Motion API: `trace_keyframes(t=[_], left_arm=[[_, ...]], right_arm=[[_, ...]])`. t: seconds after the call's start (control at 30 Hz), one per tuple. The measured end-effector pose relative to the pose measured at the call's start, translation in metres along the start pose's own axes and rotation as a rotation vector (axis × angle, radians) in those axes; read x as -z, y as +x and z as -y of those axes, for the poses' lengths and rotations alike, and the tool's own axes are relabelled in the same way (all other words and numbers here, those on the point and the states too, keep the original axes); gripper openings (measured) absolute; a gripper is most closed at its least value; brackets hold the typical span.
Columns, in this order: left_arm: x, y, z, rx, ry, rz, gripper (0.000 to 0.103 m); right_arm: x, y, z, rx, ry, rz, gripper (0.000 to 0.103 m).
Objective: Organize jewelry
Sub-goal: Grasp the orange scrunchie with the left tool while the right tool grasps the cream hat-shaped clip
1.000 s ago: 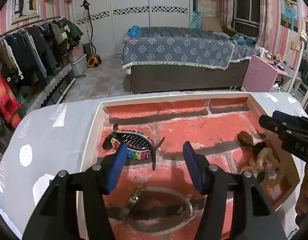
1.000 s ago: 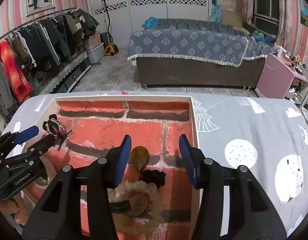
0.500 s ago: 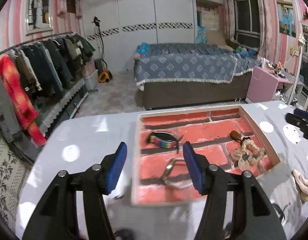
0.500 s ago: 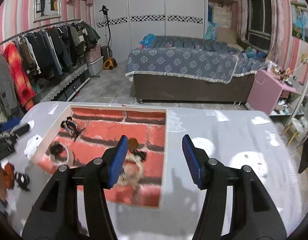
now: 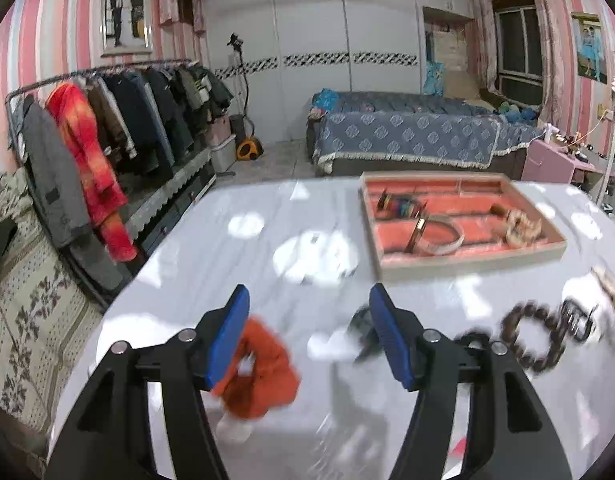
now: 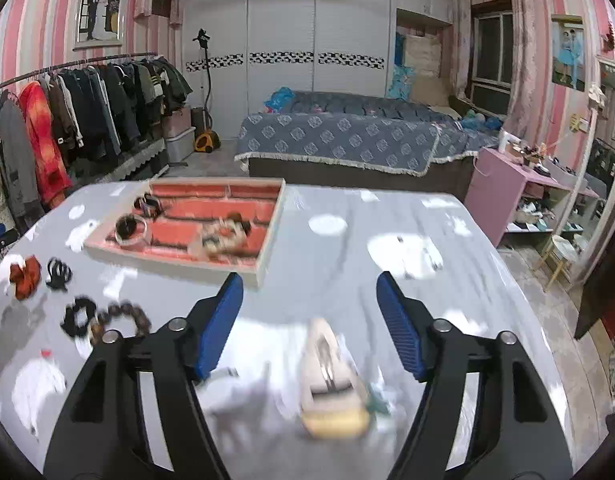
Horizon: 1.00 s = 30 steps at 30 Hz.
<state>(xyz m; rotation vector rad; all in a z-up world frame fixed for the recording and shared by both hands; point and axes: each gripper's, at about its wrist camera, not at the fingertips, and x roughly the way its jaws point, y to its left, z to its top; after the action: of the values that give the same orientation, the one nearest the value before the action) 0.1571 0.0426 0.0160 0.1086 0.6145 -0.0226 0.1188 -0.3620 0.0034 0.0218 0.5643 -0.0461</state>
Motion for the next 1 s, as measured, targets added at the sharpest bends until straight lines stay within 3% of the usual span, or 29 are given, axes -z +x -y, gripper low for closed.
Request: trace_keyframes(t=[0.2,0.43,0.73,1.0], left_arm=[[0.041,0.004,-0.038,-0.026,-0.062,-0.063,0.062],[0.058,0.01,-0.059,-0.022,-0.104,-0.101,0.066],[0.064,0.032,-0.051,0.008,-0.074,-0.163,0.073],[0.063,0.07,-0.045,0.011,-0.083,-0.257,0.074]], right_arm=[[0.036,-0.009,0.018,0.029,0.025,-0.04,0.071],[0.055,-0.004,0.024,0.036,0.046,-0.076,0.076],[0.064,0.023,0.017,0.02,0.034,-0.144,0.082],[0.075,0.063,0.017,0.03,0.019,-0.262,0.084]])
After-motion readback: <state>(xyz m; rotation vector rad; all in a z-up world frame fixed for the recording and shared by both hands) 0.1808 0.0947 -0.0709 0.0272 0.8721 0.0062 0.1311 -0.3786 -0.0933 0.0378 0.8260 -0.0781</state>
